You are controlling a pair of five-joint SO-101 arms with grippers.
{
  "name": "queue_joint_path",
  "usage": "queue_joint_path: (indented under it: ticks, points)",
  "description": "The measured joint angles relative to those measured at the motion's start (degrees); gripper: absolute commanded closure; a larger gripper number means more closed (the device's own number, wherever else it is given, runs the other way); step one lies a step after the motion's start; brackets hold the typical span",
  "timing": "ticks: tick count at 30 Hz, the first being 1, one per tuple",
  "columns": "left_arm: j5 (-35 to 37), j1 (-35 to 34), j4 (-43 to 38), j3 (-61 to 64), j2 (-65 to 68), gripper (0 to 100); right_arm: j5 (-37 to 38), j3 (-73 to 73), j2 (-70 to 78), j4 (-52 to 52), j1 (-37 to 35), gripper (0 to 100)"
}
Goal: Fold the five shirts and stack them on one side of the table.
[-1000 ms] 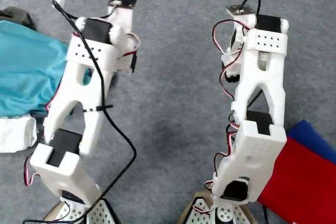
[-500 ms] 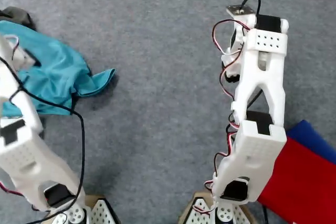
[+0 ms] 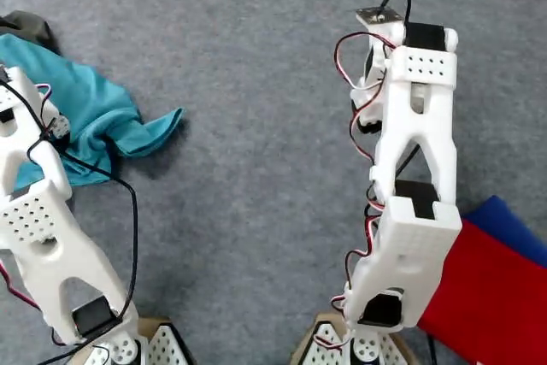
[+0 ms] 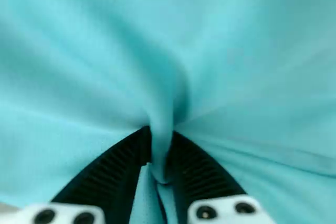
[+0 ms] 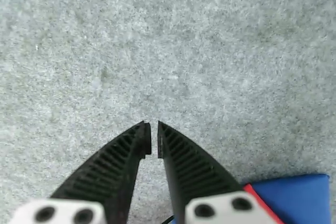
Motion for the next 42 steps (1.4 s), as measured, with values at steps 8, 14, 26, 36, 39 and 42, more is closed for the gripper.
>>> queue_joint_path:
  ticks: [8, 14, 26, 36, 39, 42]
  points:
    - [0.4, 5.5, 9.1, -5.8, -1.4, 98, 0.0, 0.0, 0.0, 0.0, 0.0, 95.9]
    - [0.4, 20.0, 15.6, -9.2, -3.4, 98, 0.0, 0.0, 0.0, 0.0, 0.0, 95.9]
    - [0.5, 50.5, 18.5, -8.8, -4.7, 98, 3.7, 0.0, 0.0, 0.0, 5.5, 95.9]
    - [-2.4, 65.9, 18.5, 0.8, -16.0, 84, 6.5, -9.0, 0.0, 0.0, 15.2, 95.8]
    - [-2.8, 62.3, 18.5, 3.4, -21.4, 77, 6.5, -10.7, 0.0, 0.0, 15.1, 95.8]
    - [-1.9, 56.2, 18.5, 5.9, -28.7, 75, 6.5, -10.9, 0.0, 0.0, 13.5, 95.8]
